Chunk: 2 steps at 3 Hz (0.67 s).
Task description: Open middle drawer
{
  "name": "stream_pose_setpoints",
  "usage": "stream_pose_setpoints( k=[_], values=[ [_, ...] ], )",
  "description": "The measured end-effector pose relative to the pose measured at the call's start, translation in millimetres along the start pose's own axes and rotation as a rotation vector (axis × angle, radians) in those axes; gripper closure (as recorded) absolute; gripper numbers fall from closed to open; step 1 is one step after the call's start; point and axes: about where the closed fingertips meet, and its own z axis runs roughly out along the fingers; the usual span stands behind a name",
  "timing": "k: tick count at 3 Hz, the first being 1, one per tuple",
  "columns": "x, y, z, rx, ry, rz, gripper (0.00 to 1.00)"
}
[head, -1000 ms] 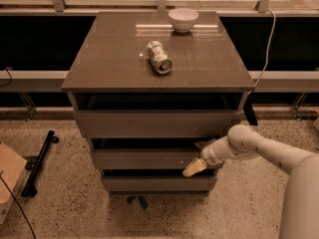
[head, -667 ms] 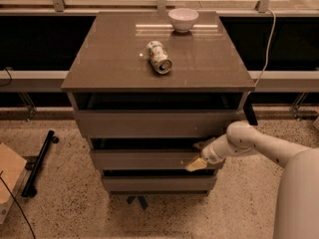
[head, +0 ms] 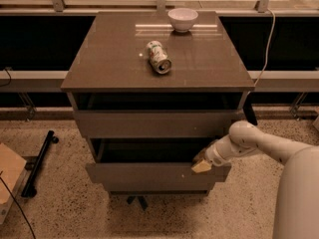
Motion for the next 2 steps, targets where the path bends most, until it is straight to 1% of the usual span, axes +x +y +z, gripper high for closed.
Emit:
stream_pose_setpoints(
  k=[1,2],
  values=[
    [8.3,27.8,-14.6,-0.021,0.044,0.004,0.86],
    [8.8,38.8,-16.6,-0.034,0.055,0.001,0.62]
  ],
)
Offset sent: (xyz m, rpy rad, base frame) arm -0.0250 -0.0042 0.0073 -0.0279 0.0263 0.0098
